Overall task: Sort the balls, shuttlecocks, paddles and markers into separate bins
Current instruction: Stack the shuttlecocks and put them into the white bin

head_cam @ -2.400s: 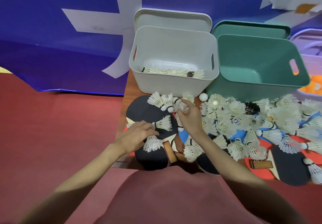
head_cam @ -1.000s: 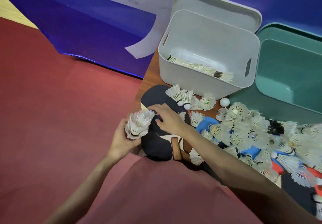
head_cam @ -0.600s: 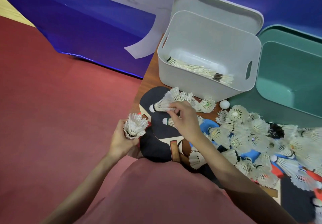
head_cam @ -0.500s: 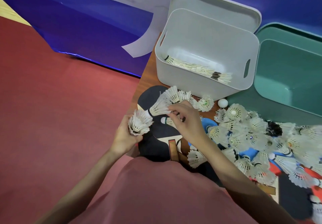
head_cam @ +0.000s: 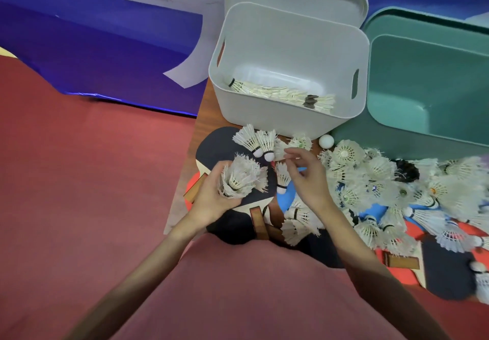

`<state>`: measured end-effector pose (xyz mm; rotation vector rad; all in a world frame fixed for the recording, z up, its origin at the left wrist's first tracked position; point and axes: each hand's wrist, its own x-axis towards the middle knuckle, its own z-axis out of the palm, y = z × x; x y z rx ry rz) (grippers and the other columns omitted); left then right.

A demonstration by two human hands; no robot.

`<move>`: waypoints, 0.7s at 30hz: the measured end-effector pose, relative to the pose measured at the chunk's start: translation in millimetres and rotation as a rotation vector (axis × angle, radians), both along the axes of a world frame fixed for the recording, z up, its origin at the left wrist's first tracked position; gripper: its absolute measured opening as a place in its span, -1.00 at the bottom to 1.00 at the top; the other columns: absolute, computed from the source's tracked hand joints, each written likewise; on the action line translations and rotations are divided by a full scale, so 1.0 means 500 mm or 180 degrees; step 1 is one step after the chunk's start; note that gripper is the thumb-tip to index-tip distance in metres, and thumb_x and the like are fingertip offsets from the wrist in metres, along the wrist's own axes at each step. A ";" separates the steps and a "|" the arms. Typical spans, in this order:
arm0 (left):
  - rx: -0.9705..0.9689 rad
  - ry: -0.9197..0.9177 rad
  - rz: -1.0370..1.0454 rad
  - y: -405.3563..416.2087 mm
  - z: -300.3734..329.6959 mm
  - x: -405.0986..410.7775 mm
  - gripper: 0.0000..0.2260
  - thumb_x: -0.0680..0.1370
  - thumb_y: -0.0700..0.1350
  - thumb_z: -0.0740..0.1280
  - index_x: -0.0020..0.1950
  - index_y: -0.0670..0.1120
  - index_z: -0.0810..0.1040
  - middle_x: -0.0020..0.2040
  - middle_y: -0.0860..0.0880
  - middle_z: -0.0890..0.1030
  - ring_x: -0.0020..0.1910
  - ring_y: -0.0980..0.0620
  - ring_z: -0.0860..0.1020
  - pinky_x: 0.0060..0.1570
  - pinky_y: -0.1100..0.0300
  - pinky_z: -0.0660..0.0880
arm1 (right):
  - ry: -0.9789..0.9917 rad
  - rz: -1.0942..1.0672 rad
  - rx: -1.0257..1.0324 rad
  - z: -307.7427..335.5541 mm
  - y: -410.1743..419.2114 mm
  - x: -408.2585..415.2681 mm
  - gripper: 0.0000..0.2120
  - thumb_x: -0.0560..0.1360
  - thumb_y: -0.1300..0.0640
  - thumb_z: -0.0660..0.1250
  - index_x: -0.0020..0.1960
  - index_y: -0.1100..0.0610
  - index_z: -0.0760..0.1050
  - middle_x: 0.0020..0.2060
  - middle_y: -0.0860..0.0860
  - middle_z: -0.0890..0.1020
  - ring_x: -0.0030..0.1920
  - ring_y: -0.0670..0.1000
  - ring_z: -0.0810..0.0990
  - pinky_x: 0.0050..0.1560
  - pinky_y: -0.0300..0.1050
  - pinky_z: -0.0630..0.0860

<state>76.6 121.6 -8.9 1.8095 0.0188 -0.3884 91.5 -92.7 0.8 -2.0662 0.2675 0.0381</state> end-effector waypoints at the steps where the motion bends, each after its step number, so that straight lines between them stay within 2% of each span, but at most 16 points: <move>1: -0.0001 0.0005 -0.0011 -0.001 -0.001 -0.001 -0.45 0.30 -0.44 0.48 0.23 -0.19 0.43 0.04 -0.06 0.60 -0.02 0.21 0.55 -0.01 0.41 0.44 | 0.0142 0.0045 -0.0150 -0.013 -0.015 0.004 -0.77 0.52 0.29 0.29 0.16 0.13 0.53 0.05 0.02 0.61 -0.09 -0.12 0.58 0.01 -0.11 0.53; 5: -0.0009 0.0002 0.0000 -0.007 -0.002 -0.009 -0.48 0.31 -0.43 0.49 0.21 -0.18 0.44 0.04 -0.06 0.59 0.01 0.19 0.56 0.02 0.39 0.45 | 0.0329 0.1144 -0.0738 -0.040 -0.031 0.004 -0.56 0.48 0.30 0.32 0.32 0.04 0.43 0.20 -0.01 0.45 -0.04 -0.05 0.51 -0.05 -0.21 0.46; 8: 0.0001 -0.0036 0.0046 -0.010 -0.002 -0.013 -0.53 0.32 -0.43 0.49 0.15 -0.19 0.45 -0.04 -0.03 0.59 -0.08 0.26 0.54 -0.06 0.42 0.44 | 0.0603 0.1665 -0.1123 -0.053 0.005 0.004 -0.48 0.50 0.19 0.34 0.42 0.03 0.31 0.26 0.01 0.35 0.14 -0.02 0.44 0.12 -0.10 0.47; 10: 0.0002 -0.0067 0.0071 -0.010 0.001 -0.014 -0.55 0.30 -0.41 0.49 0.13 -0.21 0.46 -0.06 -0.05 0.59 -0.12 0.26 0.54 -0.10 0.43 0.44 | 0.0729 0.1615 -0.1062 -0.061 0.033 0.008 -0.52 0.52 0.17 0.30 0.42 0.08 0.31 0.24 0.06 0.38 0.15 0.02 0.46 0.17 -0.07 0.45; 12: -0.0008 -0.0067 0.0095 -0.006 0.002 -0.014 -0.55 0.28 -0.34 0.48 0.12 -0.20 0.46 -0.05 -0.07 0.60 -0.11 0.23 0.54 -0.09 0.41 0.45 | 0.0727 0.1510 -0.0886 -0.071 0.052 0.012 -0.61 0.52 0.22 0.27 0.34 0.15 0.41 0.16 0.11 0.51 0.12 0.06 0.50 0.10 -0.17 0.40; 14: 0.0046 -0.0085 0.0097 0.001 0.004 -0.014 -0.56 0.27 -0.30 0.46 0.12 -0.17 0.47 -0.06 -0.01 0.60 -0.11 0.24 0.55 -0.08 0.41 0.44 | 0.0626 0.1154 -0.0693 -0.075 0.058 0.016 -0.71 0.50 0.30 0.26 0.21 0.20 0.53 0.06 0.11 0.63 0.01 0.03 0.56 0.03 -0.21 0.42; 16: 0.0163 -0.0082 0.0122 0.008 0.003 -0.012 -0.56 0.28 -0.34 0.48 0.12 -0.16 0.49 -0.07 0.03 0.61 -0.12 0.28 0.55 -0.10 0.45 0.43 | 0.0436 0.0564 -0.0451 -0.064 0.050 0.020 -0.77 0.49 0.33 0.27 0.09 0.18 0.60 -0.03 0.07 0.67 -0.16 -0.11 0.56 -0.03 -0.19 0.49; 17: 0.0201 -0.0057 0.0125 0.013 0.001 -0.011 -0.55 0.28 -0.37 0.49 0.12 -0.16 0.49 -0.08 0.05 0.61 -0.13 0.29 0.55 -0.11 0.46 0.42 | 0.0298 0.0307 -0.0319 -0.048 0.042 0.021 -0.78 0.49 0.34 0.28 0.04 0.16 0.62 -0.07 0.06 0.67 -0.23 -0.19 0.53 -0.10 -0.26 0.48; 19: 0.0232 0.0015 0.0094 0.020 -0.003 -0.008 -0.55 0.25 -0.32 0.48 0.10 -0.13 0.49 -0.12 0.10 0.61 -0.15 0.30 0.54 -0.13 0.44 0.43 | -0.0080 0.0008 -0.0144 -0.004 0.020 0.022 -0.79 0.47 0.35 0.31 -0.01 0.13 0.64 -0.08 0.02 0.68 -0.26 -0.25 0.53 -0.14 -0.39 0.44; 21: 0.0317 0.0072 0.0019 0.021 -0.004 -0.005 -0.56 0.24 -0.28 0.46 0.07 -0.07 0.49 -0.13 0.10 0.62 -0.17 0.26 0.55 -0.14 0.39 0.44 | -0.0484 -0.0065 -0.0163 0.048 -0.003 0.015 -0.79 0.46 0.34 0.33 -0.02 0.10 0.64 -0.08 -0.01 0.67 -0.28 -0.21 0.53 -0.12 -0.33 0.47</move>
